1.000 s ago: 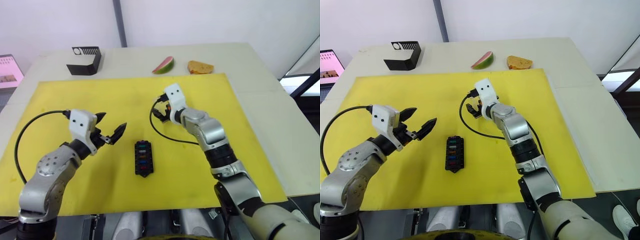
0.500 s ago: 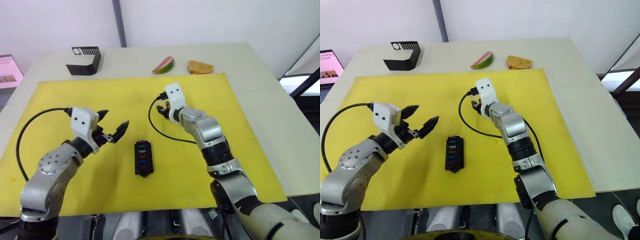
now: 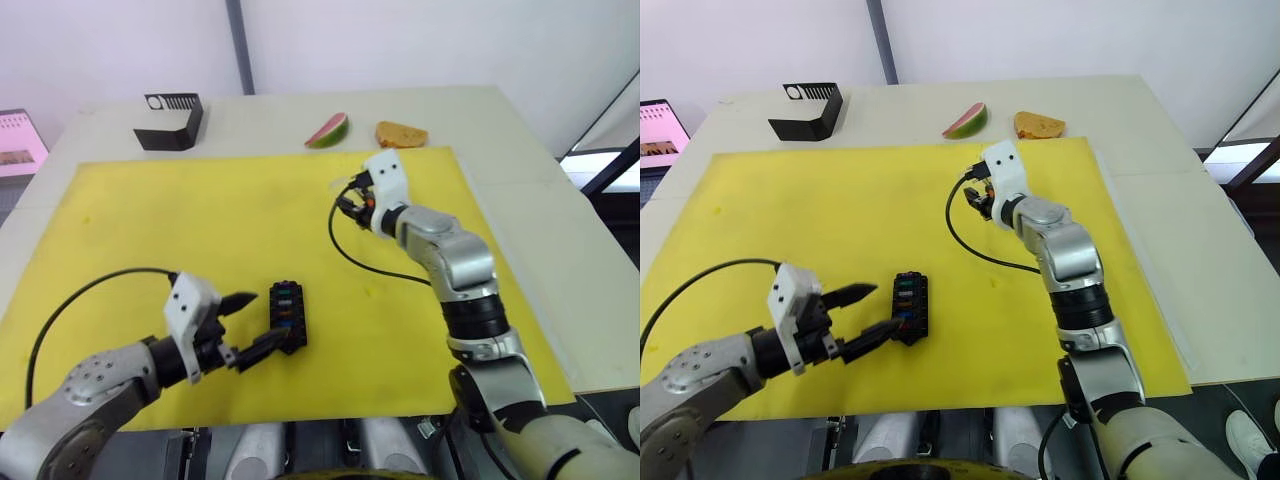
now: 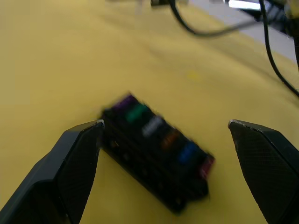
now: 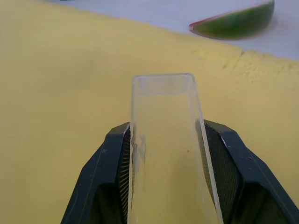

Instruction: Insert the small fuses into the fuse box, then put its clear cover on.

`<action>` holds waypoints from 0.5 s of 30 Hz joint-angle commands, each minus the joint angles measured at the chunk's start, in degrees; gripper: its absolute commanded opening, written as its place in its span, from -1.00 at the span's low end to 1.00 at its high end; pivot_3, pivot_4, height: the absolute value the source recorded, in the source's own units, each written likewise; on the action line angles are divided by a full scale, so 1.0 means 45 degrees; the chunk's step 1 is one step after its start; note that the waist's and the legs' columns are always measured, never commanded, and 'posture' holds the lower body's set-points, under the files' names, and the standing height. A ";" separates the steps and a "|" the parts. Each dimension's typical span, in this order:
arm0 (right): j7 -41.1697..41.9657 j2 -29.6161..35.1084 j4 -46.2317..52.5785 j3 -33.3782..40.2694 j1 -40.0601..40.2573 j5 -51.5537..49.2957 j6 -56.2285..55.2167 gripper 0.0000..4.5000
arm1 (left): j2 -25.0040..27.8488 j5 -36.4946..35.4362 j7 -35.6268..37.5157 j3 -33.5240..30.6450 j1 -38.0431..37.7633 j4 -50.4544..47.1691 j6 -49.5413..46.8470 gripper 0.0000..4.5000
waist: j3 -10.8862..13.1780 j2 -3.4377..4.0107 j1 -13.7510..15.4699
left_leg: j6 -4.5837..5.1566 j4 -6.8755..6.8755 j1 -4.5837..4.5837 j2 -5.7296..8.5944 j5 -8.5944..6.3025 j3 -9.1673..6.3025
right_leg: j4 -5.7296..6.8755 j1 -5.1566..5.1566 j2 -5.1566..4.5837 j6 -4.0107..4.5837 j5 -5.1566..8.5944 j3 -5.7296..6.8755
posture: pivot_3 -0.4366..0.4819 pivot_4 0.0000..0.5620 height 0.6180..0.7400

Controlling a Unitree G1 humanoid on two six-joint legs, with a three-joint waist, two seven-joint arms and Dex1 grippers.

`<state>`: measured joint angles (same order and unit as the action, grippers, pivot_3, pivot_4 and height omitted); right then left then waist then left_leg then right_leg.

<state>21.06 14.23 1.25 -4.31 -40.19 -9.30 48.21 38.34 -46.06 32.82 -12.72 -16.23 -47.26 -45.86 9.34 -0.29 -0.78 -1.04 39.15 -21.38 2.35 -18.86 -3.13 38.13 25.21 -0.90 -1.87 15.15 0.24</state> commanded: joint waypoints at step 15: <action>0.1233 0.2598 0.3667 0.1415 0.1991 -0.1246 0.1448 -0.25 | -0.0541 0.4668 0.0268 0.3538 -0.0502 0.2053 0.3626 1.00 | 0.0000 0.0006 0.0055 | 0.0015 -0.0007 0.0015 -0.0006 -0.0008 -0.0001 | -0.0027 -0.0033 -0.0001 0.0000 0.0001 0.0000 | -0.05 -0.47 1.00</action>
<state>26.84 25.04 15.27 0.01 -30.87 -14.12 54.69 35.59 -27.91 34.19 2.78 -18.66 -39.91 -31.23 9.34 -0.26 -0.53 -0.98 39.12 -21.31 2.33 -18.90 -3.14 38.00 25.06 -0.91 -1.87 15.16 0.24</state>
